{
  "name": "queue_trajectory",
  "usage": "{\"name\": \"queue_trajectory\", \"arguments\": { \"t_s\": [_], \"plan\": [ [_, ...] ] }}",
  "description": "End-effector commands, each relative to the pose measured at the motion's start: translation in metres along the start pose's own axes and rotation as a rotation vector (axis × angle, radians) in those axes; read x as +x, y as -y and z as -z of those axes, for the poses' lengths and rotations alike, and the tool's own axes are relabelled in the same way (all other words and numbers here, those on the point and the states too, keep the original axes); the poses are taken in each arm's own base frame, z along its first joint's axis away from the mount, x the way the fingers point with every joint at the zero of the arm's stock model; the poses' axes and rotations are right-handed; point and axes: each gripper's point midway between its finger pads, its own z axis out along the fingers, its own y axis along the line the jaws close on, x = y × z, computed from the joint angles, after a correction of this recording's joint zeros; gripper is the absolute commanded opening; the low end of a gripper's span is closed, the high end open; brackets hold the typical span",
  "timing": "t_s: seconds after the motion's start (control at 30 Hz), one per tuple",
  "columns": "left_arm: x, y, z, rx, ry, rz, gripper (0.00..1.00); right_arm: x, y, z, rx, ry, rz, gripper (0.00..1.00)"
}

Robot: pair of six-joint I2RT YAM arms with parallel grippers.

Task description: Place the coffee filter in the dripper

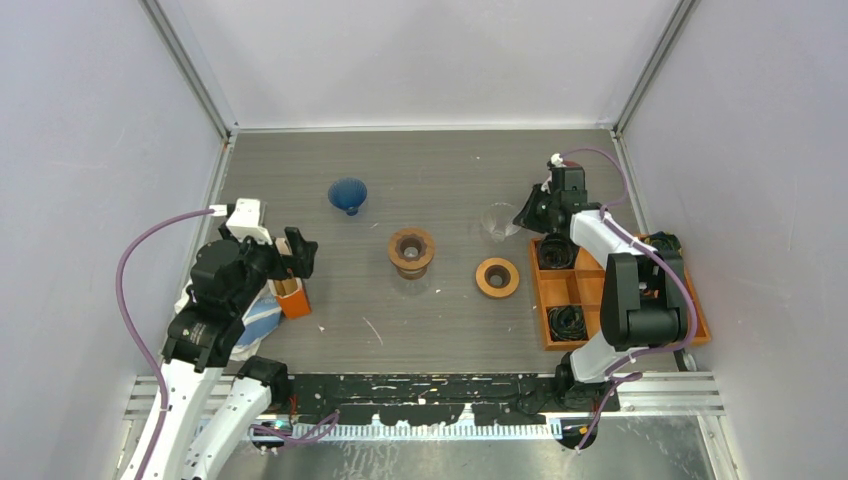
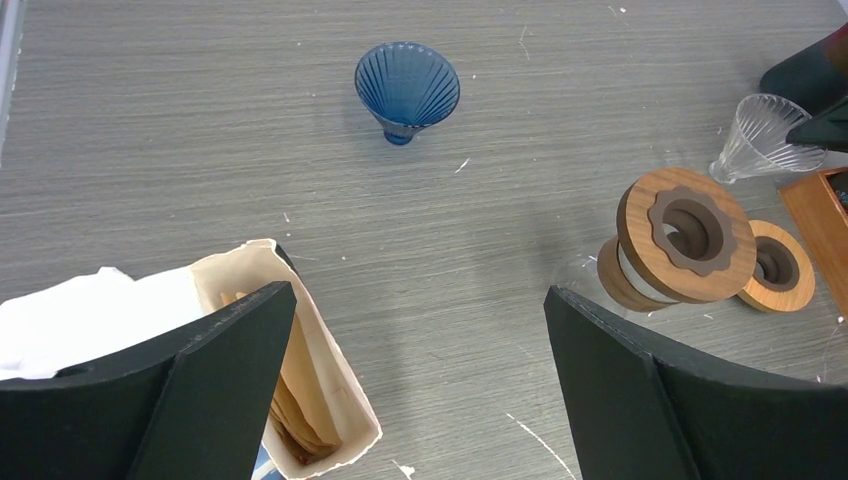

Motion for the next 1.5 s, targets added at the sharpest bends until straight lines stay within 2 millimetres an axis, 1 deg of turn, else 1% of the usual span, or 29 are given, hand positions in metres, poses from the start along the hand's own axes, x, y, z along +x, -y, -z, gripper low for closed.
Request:
{"name": "queue_trajectory", "arguments": {
  "t_s": [0.0,0.2,0.37,0.47,0.6,0.7,0.77,0.9,1.0,1.17,1.3,1.37,1.47],
  "plan": [
    [-0.026,0.012,0.006,0.045,0.073,0.038,0.99,-0.024,-0.031,0.021,-0.119,0.067,-0.001,0.01],
    [-0.027,0.026,0.001,0.1,0.018,0.099,0.99,-0.03,-0.059,0.045,-0.188,0.07,0.02,0.01],
    [-0.023,0.036,-0.003,0.135,-0.049,0.151,0.99,-0.035,-0.083,0.07,-0.224,0.083,0.06,0.01],
    [-0.02,0.047,-0.006,0.181,-0.084,0.207,0.99,-0.038,-0.103,0.088,-0.257,0.101,0.089,0.01],
    [-0.016,0.065,-0.014,0.254,-0.143,0.295,0.99,-0.035,-0.133,0.11,-0.305,0.102,0.158,0.01],
    [-0.014,0.077,-0.018,0.306,-0.178,0.353,0.99,-0.035,-0.15,0.126,-0.33,0.115,0.195,0.01],
    [-0.014,0.081,-0.02,0.325,-0.192,0.384,0.99,-0.037,-0.162,0.137,-0.356,0.127,0.215,0.01],
    [-0.014,0.089,-0.024,0.353,-0.222,0.438,0.99,-0.032,-0.188,0.154,-0.403,0.119,0.26,0.01],
    [-0.013,0.096,-0.028,0.379,-0.256,0.475,1.0,-0.023,-0.206,0.159,-0.431,0.098,0.29,0.01],
    [-0.014,0.105,-0.035,0.409,-0.294,0.521,0.96,-0.004,-0.236,0.16,-0.481,0.051,0.34,0.01],
    [-0.019,0.113,-0.039,0.436,-0.292,0.559,0.93,0.012,-0.258,0.161,-0.517,0.015,0.386,0.01],
    [-0.02,0.115,-0.041,0.44,-0.292,0.567,0.91,0.021,-0.265,0.159,-0.524,-0.001,0.403,0.01],
    [-0.022,0.116,-0.043,0.438,-0.284,0.584,0.89,0.032,-0.27,0.152,-0.514,-0.019,0.425,0.01]
  ]
}}
